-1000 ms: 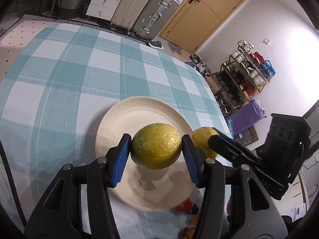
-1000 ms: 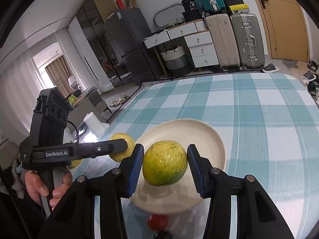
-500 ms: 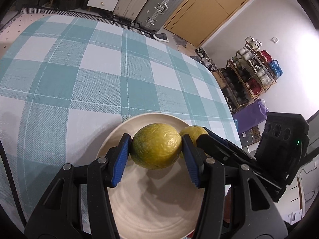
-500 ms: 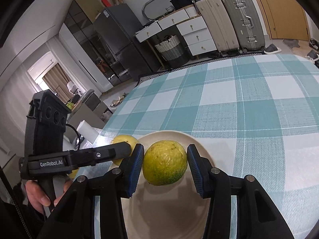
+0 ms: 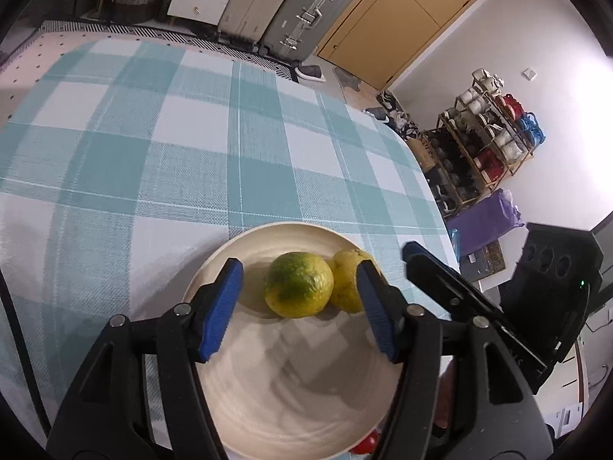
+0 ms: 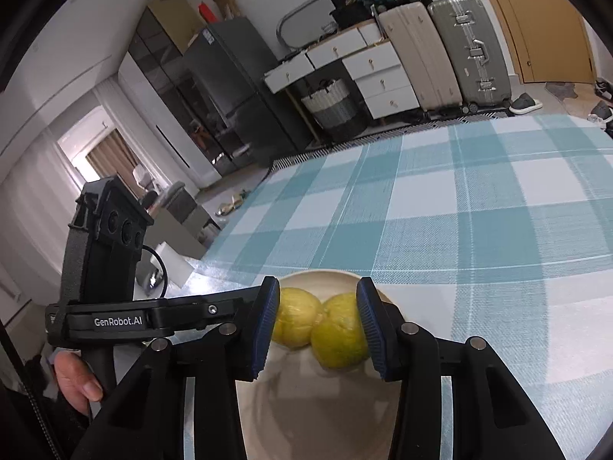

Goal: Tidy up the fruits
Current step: 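Carry both lemons onto the cream plate and open both tools, then lift both open tools away from the plate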

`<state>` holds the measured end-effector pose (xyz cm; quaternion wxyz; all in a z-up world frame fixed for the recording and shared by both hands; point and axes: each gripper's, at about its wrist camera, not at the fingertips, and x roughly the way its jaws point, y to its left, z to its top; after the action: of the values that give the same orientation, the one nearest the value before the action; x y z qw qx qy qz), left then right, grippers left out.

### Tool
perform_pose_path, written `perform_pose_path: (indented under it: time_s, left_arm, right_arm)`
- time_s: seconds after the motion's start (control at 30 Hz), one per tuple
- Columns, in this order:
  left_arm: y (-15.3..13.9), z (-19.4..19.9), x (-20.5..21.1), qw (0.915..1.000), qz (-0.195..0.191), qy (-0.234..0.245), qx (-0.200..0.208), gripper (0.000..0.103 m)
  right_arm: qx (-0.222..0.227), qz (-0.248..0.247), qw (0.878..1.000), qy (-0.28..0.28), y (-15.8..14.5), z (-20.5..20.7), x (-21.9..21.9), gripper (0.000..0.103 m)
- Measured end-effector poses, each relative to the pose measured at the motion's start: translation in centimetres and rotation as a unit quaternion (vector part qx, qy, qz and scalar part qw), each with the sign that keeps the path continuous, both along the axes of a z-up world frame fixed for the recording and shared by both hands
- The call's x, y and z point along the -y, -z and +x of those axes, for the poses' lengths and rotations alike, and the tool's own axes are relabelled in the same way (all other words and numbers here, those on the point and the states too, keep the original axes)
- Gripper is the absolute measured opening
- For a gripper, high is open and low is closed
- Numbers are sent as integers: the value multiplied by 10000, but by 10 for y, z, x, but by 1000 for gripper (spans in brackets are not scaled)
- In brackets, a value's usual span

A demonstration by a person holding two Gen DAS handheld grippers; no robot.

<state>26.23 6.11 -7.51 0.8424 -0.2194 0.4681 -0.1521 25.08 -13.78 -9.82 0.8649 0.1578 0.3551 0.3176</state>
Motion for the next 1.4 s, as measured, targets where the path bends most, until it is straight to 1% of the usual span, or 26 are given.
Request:
perform_pose_path:
  time_s: [0.1,0.17,0.3,0.37,0.4,0.43,0.5,0.57,0.63,0.77,0.87,0.9,0.93,1.1,1.3,1.4]
  left_arm:
    - [-9,-12,-2,9997,156,-149,75,66]
    - [-15,-24,-3,9991,348,-201,126,66]
    - [-22,-47,-3,9967,726,-324,191,70]
    - [-26,-61,-2,9941,967,-436,245,72]
    - [-28,-67,-1,9930,1043,-473,298,73]
    - [-30,-74,-1,9921,1099,-490,356,74]
    - [-35,-88,1,9893,1275,-540,459,81]
    - [-39,-101,4,9867,1421,-555,561,81]
    - [-42,-112,6,9847,1512,-586,631,81]
    - [-48,-136,12,9806,1682,-620,792,83]
    - [-53,-153,20,9764,1816,-553,1029,84]
    - [-54,-157,22,9752,1860,-550,1069,86]
    - [-55,-162,24,9745,1880,-549,1094,87]
    - [-57,-181,29,9730,1901,-625,1153,99]
    - [-59,-205,34,9694,2003,-632,1274,101]
    - [-57,-214,34,9693,1982,-652,1300,102]
  right_arm:
    - [113,-23,9999,125,-9,-10,10,46]
    - [167,-12,9997,203,-15,-20,17,49]
    - [236,-72,9992,323,-23,-38,27,53]
    - [246,-97,9991,344,-25,-48,30,59]
    - [266,-123,9989,368,-27,-54,32,66]
    - [287,-161,9987,402,-28,-59,33,69]
    - [331,-209,9985,395,-30,-70,34,69]
    - [372,-253,9982,384,-32,-80,34,70]
    - [418,-286,9981,362,-32,-90,34,78]
    - [583,-343,9973,301,-35,-114,31,85]
    - [702,-451,9960,306,-37,-129,28,94]
    - [746,-517,9952,356,-38,-134,27,98]
    - [778,-589,9943,424,-39,-140,27,100]
    - [804,-609,9939,452,-40,-159,28,100]
    - [925,-684,9922,481,-44,-178,28,102]
    - [1020,-731,9910,463,-46,-189,28,102]
